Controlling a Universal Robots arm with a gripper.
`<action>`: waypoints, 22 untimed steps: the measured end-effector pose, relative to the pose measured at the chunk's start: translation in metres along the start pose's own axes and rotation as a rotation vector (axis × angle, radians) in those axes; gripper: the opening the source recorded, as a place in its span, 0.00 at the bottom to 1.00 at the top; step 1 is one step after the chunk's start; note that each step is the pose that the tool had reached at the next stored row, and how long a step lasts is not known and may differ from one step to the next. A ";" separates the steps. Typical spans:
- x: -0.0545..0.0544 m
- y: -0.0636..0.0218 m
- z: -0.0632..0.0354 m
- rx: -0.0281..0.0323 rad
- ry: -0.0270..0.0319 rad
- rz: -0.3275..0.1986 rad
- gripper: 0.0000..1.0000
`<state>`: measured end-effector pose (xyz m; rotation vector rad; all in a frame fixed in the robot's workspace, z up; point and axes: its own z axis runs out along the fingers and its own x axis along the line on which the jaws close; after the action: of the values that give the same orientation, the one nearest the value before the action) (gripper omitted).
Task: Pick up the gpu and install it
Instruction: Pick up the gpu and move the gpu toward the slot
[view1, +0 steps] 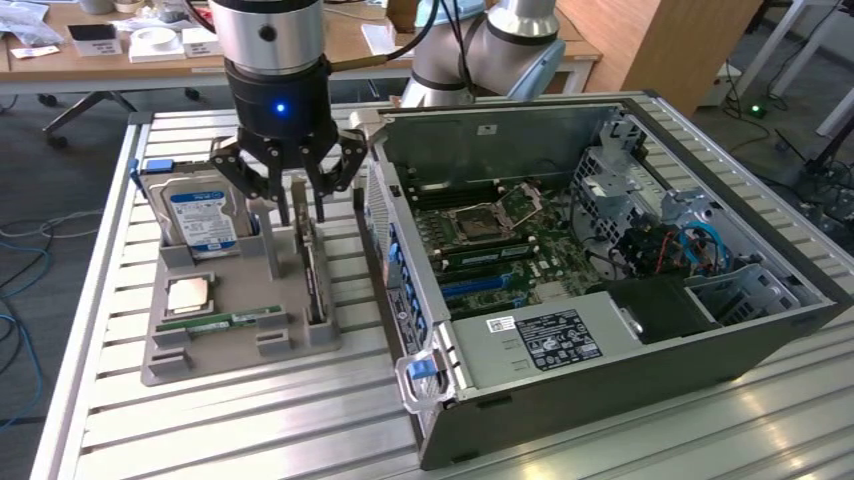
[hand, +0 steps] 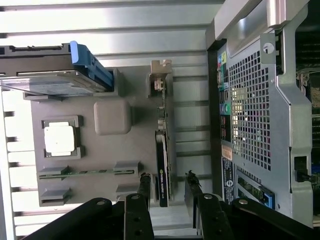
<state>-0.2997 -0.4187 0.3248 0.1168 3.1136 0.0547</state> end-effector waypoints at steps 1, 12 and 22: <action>0.000 0.0000 0.0012 0.0000 0.0001 0.000 0.42; 0.000 -0.0005 0.0132 0.0000 -0.0001 0.000 0.42; 0.000 -0.0006 0.0191 -0.0002 -0.0002 0.000 0.42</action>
<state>-0.2997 -0.4186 0.3057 0.1167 3.1134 0.0551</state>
